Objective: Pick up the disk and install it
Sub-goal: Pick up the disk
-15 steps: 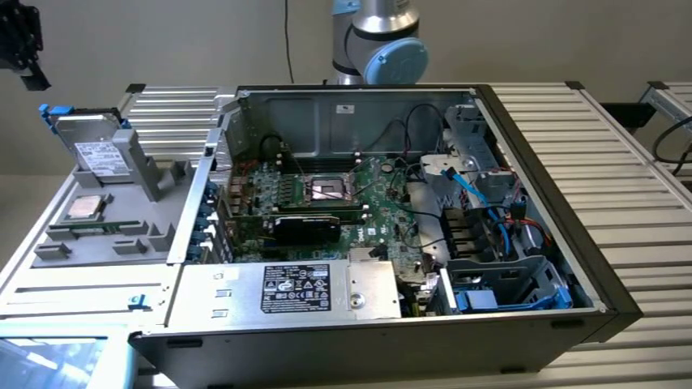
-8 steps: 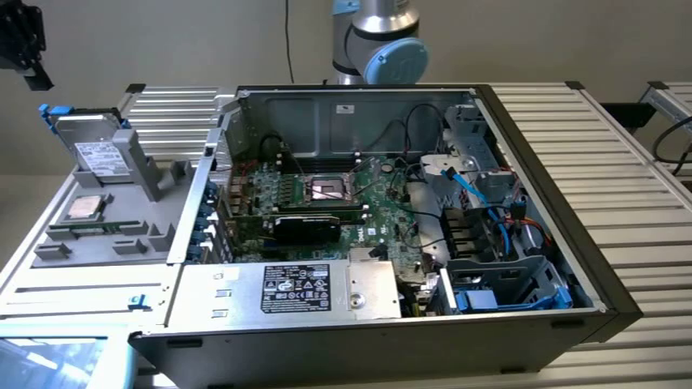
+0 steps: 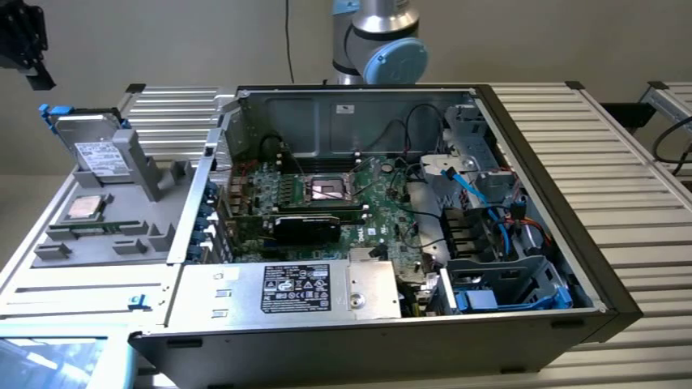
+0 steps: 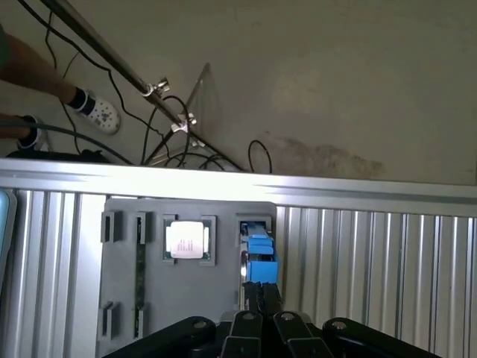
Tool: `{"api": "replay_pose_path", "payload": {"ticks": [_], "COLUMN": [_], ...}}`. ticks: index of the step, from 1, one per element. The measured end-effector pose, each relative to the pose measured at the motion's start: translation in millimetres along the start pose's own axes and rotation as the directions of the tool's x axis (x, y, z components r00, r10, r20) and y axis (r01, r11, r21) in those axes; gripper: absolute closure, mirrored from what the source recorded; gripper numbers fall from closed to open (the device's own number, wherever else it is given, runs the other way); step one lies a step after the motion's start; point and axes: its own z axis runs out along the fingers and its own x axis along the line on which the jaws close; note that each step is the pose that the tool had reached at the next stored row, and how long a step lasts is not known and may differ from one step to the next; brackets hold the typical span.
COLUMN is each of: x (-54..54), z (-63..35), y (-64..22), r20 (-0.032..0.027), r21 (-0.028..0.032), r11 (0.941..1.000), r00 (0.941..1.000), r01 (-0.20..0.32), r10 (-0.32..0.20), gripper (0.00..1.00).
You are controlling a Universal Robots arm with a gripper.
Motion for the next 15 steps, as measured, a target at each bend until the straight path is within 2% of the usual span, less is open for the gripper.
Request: {"api": "replay_pose_path", "payload": {"ticks": [3, 4, 5, 7, 8, 10, 11, 12, 15], "x": [0.0, 0.0, 0.0, 0.0, 0.0, 0.0, 0.0, 0.0, -0.1], "z": [0.0, 0.0, 0.0, 0.0, 0.0, 0.6, 2.0, 3.7, 9.3], "y": [-0.2, -0.2, -0.2, -0.2, -0.2, -0.5, -0.7, -1.0, -1.4], "r20": [0.0000, 0.0000, 0.0000, 0.0000, 0.0000, 0.0000, 0.0000, 0.0000, 0.0000], "r21": [0.0000, 0.0000, 0.0000, 0.0000, 0.0000, 0.0002, 0.0000, -0.0002, 0.0000], "r11": [1.0000, 1.0000, 1.0000, 1.0000, 1.0000, 1.0000, 1.0000, 1.0000, 1.0000], "r00": [1.0000, 1.0000, 1.0000, 1.0000, 1.0000, 1.0000, 1.0000, 1.0000, 1.0000], "r01": [0.000, 0.000, 0.000, 0.000, 0.000, 0.000, 0.000, 0.000, 0.000], "r10": [0.000, 0.000, 0.000, 0.000, 0.000, 0.000, 0.000, 0.000, 0.000], "gripper": [0.87, 0.81, 0.81, 0.69, 0.69, 0.57, 0.57, 0.51, 0.51]}}
